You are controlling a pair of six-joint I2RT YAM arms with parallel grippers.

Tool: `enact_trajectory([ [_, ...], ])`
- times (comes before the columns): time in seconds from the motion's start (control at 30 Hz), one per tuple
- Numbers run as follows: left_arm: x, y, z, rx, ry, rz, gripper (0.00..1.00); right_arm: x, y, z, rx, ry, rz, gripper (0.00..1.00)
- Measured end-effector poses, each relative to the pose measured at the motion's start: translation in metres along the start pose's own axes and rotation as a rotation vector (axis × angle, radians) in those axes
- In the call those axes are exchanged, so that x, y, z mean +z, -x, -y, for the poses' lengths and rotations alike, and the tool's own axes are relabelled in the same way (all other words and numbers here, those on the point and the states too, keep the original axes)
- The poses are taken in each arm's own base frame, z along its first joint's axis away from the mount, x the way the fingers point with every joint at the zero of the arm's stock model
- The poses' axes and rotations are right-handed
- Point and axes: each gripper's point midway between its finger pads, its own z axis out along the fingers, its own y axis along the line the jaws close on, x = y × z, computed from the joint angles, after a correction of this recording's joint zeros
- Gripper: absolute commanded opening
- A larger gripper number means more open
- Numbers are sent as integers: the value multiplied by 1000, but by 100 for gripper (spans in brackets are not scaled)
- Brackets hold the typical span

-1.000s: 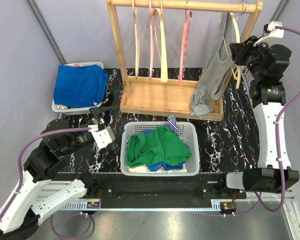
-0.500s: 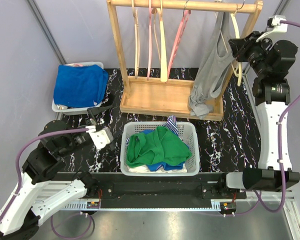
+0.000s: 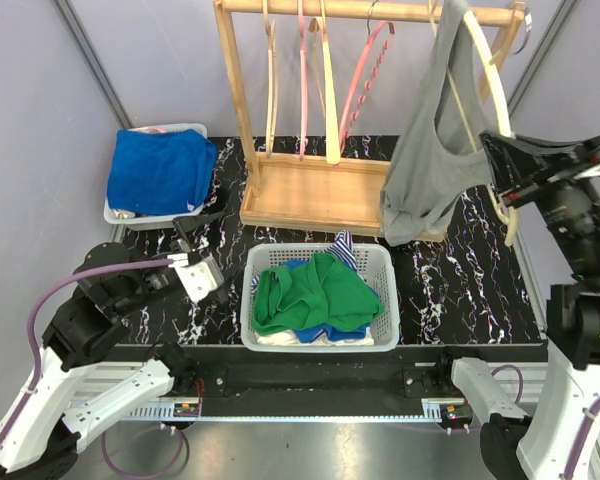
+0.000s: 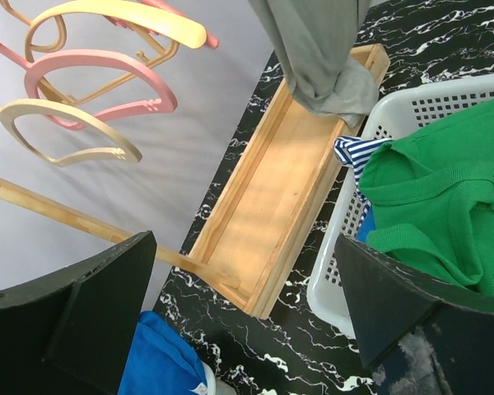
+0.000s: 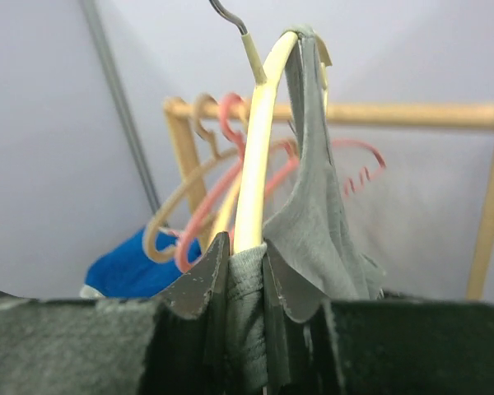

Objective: Remove the tank top from the hanger
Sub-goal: Pick up the hanger from the clothesline.

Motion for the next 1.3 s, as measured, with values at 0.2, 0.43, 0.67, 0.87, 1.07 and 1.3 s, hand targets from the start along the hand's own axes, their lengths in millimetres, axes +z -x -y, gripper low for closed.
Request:
enact_trajectory([
  [0.2,-6,3,-2,-13,16,12,99,-25,79,-65,-60,199,196,0],
  [0.43,-8,9,-3,-34,17,31,99,-50,109,-110,-78,353,268,0],
  [0.67,-11,16,-6,-46,22,50,99,-49,112,-119,-57,415,264,0],
  [0.87,-11,16,-6,-53,18,54,99,-52,130,-133,-82,486,322,0],
  [1.07,-12,16,-6,-65,18,55,99,-65,142,-148,-100,548,369,0],
  [1.3,-15,21,-7,-69,24,67,99,-47,109,-135,-21,583,264,0],
])
